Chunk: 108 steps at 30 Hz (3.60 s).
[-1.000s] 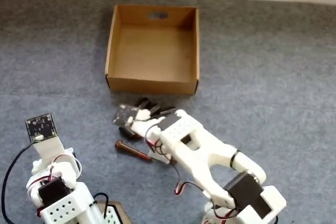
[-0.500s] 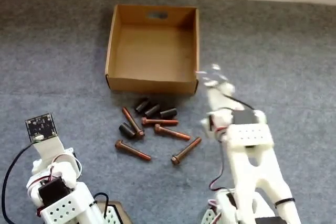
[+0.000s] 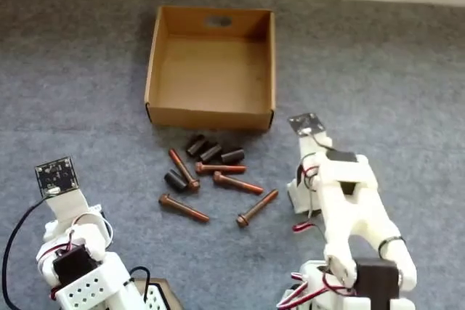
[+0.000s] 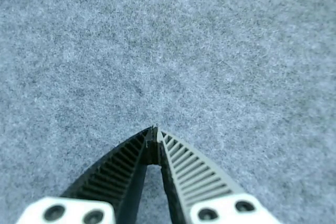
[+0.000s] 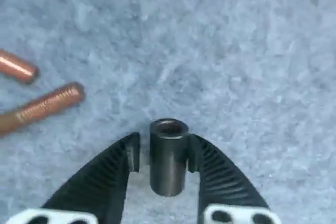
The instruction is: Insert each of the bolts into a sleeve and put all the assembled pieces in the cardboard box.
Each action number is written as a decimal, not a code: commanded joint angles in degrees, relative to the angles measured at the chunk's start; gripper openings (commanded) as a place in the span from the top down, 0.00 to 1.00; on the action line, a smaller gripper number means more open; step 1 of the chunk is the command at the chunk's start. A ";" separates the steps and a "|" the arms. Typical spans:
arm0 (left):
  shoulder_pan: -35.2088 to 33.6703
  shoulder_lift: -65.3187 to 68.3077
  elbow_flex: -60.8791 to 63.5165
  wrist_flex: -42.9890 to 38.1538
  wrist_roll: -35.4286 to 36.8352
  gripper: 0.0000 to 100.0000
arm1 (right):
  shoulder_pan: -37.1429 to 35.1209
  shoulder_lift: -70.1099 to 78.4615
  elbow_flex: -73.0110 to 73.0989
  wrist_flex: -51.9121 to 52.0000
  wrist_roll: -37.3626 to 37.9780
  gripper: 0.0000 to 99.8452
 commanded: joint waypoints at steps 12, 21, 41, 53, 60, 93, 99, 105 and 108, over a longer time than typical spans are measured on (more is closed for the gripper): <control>-0.75 -0.22 0.48 0.26 0.26 0.99 | 1.80 1.98 -2.77 2.24 9.05 0.86; -0.75 -0.22 0.48 0.26 0.26 0.99 | 1.63 1.98 0.57 -1.71 16.44 1.00; -0.75 -0.22 0.48 0.26 0.26 0.99 | -14.11 -46.37 9.19 2.51 -7.12 0.99; 18.77 -0.22 0.48 -0.09 0.18 0.99 | -15.16 -54.73 33.98 -22.64 -20.66 0.99; 25.01 -0.22 0.48 -0.09 0.26 0.99 | -15.16 -54.73 34.24 -22.99 -20.75 0.99; 1.71 -0.22 -31.96 -24.18 3.87 0.99 | -15.25 -54.73 34.24 -22.64 -20.66 0.99; 10.77 4.97 -39.08 -14.07 -0.26 0.99 | -15.25 -54.73 34.24 -22.55 -20.66 0.99; 15.25 25.10 -29.23 -16.09 -8.97 0.92 | -15.34 -54.73 34.24 -22.55 -20.66 0.99; 15.43 35.03 -29.14 -17.76 -4.48 0.86 | -15.34 -54.73 34.33 -22.55 -20.66 0.99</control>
